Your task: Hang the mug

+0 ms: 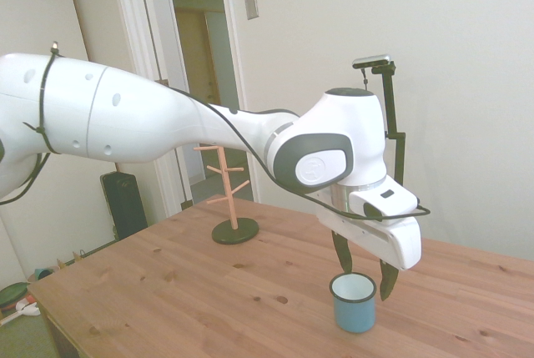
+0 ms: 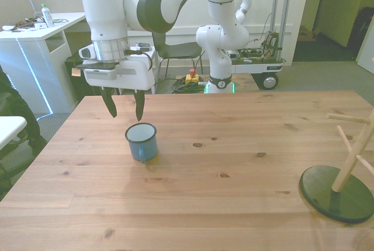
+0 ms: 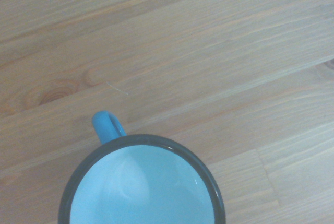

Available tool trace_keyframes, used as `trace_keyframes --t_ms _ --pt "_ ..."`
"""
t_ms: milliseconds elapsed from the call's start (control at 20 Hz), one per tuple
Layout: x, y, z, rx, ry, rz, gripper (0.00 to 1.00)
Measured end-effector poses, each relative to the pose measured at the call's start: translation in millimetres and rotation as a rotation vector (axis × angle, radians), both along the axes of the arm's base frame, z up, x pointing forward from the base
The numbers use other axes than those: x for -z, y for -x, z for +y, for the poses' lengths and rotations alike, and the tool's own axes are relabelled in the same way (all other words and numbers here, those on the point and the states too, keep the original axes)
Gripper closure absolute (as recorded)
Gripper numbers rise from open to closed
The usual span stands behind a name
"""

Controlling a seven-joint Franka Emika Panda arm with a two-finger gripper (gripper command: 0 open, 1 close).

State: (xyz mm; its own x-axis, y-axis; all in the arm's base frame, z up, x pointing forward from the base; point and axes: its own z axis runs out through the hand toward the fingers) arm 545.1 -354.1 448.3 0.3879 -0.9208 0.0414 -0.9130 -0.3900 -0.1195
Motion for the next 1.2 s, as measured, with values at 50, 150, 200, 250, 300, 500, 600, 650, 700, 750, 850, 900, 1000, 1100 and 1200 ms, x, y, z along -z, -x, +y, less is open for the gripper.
trace_keyframes --t_ms 50,150,200,250,300,500,600,650,700,750,850,900,1000,1100,1200 --pt "5.5 -2.1 -0.7 0.0 -0.001 0.007 0.0" --pt "13.8 -5.4 -1.6 -0.001 -0.002 0.017 0.0" --pt "17.1 -6.6 -1.5 -0.002 -0.002 0.021 0.0" --pt "20.0 -7.7 -1.1 -0.003 -0.003 0.024 0.0" --pt "22.8 -9.1 -0.2 -0.006 -0.004 0.027 0.0" --pt "34.7 -15.4 3.1 -0.014 -0.004 0.033 0.0" --pt "43.7 -19.5 4.8 -0.019 -0.004 0.04 0.0" --pt "48.2 -21.8 5.8 -0.022 -0.004 0.043 0.0" --pt "52.5 -23.7 6.8 -0.024 -0.004 0.046 1.0" --pt "56.4 -25.7 8.0 -0.027 -0.003 0.047 1.0" --pt "61.8 -29.6 10.5 -0.032 0.004 0.04 1.0" --pt "64.0 -30.5 11.7 -0.034 0.004 0.04 1.0" --pt "66.8 -30.5 13.0 -0.036 0.005 0.038 1.0" --pt "67.3 -30.4 13.2 -0.036 0.006 0.038 1.0" --pt "68.7 -30.0 13.4 -0.035 0.006 0.038 1.0"
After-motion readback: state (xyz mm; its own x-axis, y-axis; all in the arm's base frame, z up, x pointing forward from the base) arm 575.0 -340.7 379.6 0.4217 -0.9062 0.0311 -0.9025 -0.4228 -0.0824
